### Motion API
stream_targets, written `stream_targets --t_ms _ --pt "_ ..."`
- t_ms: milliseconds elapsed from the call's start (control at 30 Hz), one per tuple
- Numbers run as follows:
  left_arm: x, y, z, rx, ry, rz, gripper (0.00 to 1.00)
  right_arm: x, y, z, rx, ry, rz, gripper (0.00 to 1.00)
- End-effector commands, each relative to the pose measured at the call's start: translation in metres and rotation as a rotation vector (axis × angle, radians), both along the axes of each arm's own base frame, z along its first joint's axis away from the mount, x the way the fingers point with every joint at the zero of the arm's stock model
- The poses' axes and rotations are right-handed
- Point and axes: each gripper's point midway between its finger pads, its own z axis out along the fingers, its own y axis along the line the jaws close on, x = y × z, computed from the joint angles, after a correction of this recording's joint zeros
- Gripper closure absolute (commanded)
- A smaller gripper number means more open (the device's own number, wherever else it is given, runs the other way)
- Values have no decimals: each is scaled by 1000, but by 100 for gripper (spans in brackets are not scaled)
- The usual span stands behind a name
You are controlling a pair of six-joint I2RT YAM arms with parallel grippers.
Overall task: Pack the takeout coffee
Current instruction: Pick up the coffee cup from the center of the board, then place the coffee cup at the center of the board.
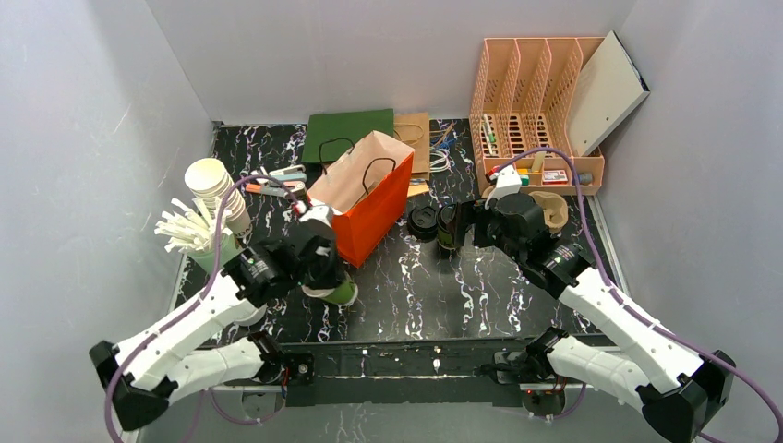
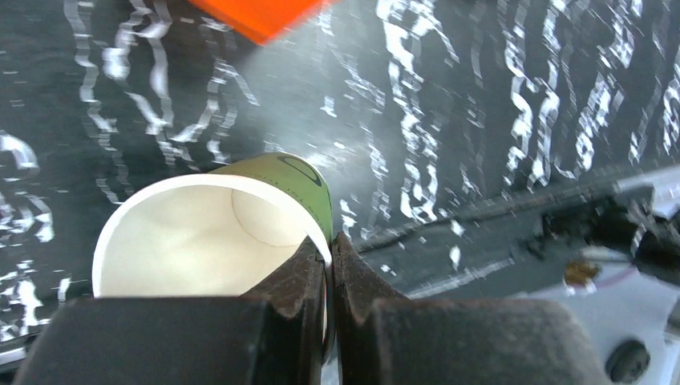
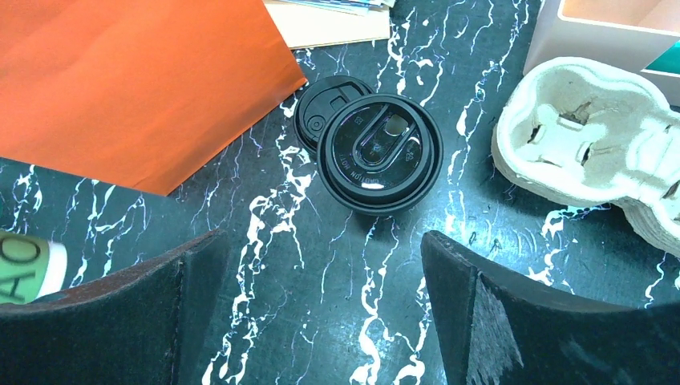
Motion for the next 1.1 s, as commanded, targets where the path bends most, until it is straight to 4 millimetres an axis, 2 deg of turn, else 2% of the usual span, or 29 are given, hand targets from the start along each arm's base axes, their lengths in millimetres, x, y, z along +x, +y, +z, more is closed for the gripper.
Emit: stream_targets --t_ms 0,100,167,267,367,433,533,700,833,867,967,1067 --pt "-15 -42 12 -3 -56 -12 100 5 4 6 31 -20 -8 2" --pt "-31 -84 12 31 -171 -111 100 5 3 7 29 -17 -11 2" --pt "-37 -105 7 67 -242 -166 100 5 0 9 27 -19 -26 2" --pt "-34 -134 -7 145 -293 -259 100 6 -4 14 34 -34 -50 2" --pt "-26 -163 -12 224 -351 -362 100 5 -8 21 40 -50 -59 2" --pt "-18 -174 -15 301 -385 -417 100 4 -9 23 36 -53 -60 2" --pt "-11 -183 -27 361 -361 -462 100 1 -8 24 29 -43 -40 2" --pt "-3 -189 -58 350 -252 -500 94 -2 -5 22 16 -22 -14 2" --pt "2 -192 -65 348 -229 -529 88 -3 -6 25 22 -33 -12 3" --pt "3 -192 -64 349 -226 -540 83 -3 -6 25 22 -33 -12 2" --pt "4 -192 -56 355 -229 -555 56 -2 -5 24 15 -29 -11 2" --pt "6 -190 -42 359 -243 -555 47 -1 -5 23 13 -26 -10 2"
